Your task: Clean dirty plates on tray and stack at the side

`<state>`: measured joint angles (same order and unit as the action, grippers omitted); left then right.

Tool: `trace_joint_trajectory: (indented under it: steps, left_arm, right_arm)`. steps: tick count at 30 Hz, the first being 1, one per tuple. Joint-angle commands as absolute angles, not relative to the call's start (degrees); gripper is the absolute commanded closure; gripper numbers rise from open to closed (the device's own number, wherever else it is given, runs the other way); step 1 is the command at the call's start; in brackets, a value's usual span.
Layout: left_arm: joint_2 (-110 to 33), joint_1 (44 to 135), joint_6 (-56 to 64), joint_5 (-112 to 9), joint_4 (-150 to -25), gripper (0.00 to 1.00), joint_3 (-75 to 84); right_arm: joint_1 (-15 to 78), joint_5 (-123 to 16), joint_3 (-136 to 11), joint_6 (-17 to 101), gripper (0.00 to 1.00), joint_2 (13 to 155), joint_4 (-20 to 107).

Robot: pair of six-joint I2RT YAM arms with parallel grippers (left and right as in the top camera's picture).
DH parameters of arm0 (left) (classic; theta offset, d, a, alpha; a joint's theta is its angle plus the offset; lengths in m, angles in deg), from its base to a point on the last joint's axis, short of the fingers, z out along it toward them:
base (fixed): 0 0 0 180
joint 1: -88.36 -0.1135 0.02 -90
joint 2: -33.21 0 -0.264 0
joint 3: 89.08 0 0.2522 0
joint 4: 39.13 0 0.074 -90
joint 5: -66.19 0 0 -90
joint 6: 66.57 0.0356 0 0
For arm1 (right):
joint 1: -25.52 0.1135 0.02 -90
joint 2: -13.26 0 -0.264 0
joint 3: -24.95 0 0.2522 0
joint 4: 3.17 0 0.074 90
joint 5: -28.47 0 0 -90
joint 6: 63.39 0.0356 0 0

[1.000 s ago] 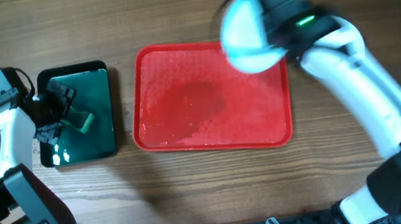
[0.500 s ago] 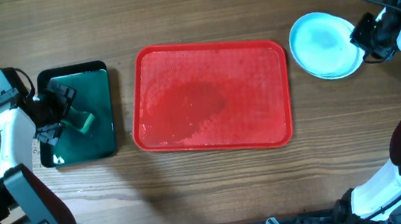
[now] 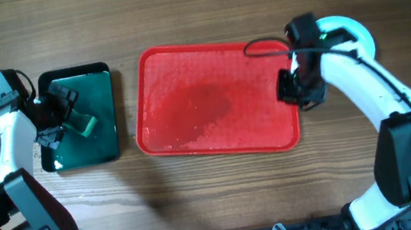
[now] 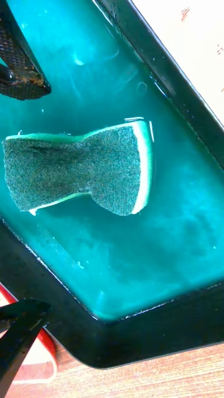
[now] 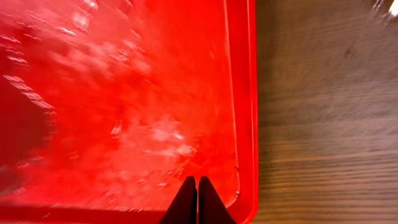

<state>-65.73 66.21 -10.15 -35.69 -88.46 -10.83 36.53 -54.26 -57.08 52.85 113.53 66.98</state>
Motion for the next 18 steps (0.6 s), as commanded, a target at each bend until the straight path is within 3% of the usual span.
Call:
trace_joint_trajectory:
  steps: [1,14,18]
  left_arm:
    - [-66.19,66.02,-10.04,-36.0,-88.29,0.0,-10.92]
    - [-66.19,66.02,-10.04,-35.97,-88.29,0.0,-10.92]
    - [-66.19,66.02,-10.04,-35.97,-88.29,0.0,-10.92]
  right_arm:
    - [37.99,-58.13,-50.67,58.51,0.96,112.9,63.35]
    - [37.82,-67.72,-44.62,61.35,0.96,112.9,59.41]
    - [37.71,-64.27,-44.88,59.06,0.96,112.9,56.22]
